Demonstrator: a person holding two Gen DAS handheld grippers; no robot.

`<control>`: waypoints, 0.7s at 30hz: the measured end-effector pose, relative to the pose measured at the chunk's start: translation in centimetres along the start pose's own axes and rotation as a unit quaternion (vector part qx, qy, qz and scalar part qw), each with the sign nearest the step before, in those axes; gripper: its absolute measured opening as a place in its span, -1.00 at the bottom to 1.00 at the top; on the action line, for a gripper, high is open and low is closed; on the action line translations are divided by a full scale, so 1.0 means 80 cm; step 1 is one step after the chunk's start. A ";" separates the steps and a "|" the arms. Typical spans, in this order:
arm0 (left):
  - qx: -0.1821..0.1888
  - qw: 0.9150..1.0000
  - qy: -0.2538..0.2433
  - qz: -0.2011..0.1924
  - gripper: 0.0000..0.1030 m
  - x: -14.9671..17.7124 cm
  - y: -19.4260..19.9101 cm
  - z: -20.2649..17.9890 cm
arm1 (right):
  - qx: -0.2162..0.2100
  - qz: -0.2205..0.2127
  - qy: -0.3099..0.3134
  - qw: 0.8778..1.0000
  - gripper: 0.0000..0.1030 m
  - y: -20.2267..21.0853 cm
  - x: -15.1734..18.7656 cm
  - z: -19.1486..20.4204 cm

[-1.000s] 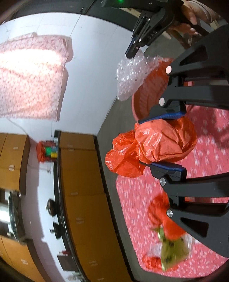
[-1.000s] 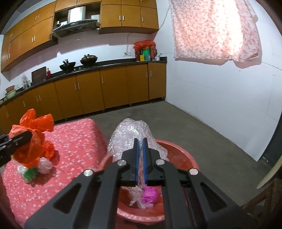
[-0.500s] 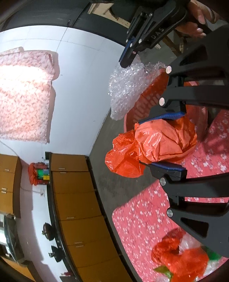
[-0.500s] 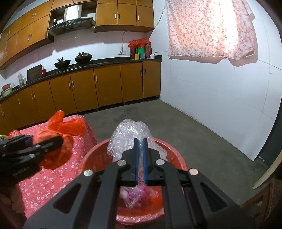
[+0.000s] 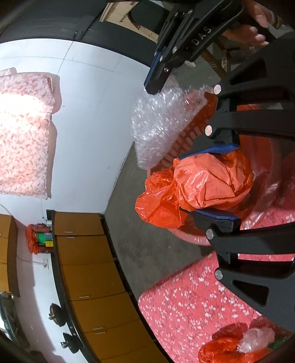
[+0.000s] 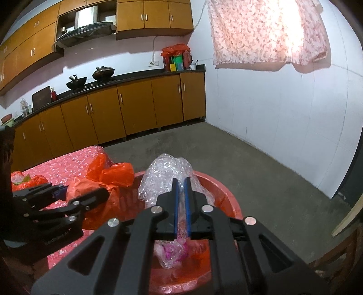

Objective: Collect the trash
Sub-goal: 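Open both grippers to drop the bags into the basket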

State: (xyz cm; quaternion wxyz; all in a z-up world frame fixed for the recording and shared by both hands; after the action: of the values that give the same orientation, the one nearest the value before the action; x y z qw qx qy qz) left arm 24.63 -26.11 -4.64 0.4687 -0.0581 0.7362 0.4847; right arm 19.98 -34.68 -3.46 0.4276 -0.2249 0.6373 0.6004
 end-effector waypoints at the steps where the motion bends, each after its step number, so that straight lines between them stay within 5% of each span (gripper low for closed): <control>1: 0.001 1.000 0.000 0.003 -0.21 0.001 -0.003 -0.002 | 0.000 0.002 -0.004 1.000 -0.76 -0.002 0.000 -0.003; 4: 0.004 1.000 0.001 0.010 -0.09 0.004 -0.011 -0.005 | 0.004 0.003 -0.008 1.000 -0.50 -0.003 0.004 -0.008; 13: -0.009 0.999 0.022 0.023 0.04 0.015 -0.014 0.010 | 0.023 0.002 -0.005 1.000 -0.31 0.003 0.014 -0.014; 21: -0.045 0.997 0.055 -0.001 0.35 0.033 0.038 0.045 | 0.011 -0.023 0.012 1.000 0.62 0.024 0.018 0.013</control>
State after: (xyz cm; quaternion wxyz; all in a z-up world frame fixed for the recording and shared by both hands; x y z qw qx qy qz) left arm 23.80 -20.80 -4.91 0.4254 -0.1067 0.7379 0.5129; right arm 17.96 -33.00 -3.45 0.4362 -0.2421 0.6439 0.5802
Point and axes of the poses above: each gripper's, at about its wrist camera, not at the fingertips, and y roughly against the way its jaws point, z to its left, x to its underside, the point moved 3 cm from there along -y, roughly the way its jaws point, and after that the axes turned 6 degrees about z, right-handed, at the moved point
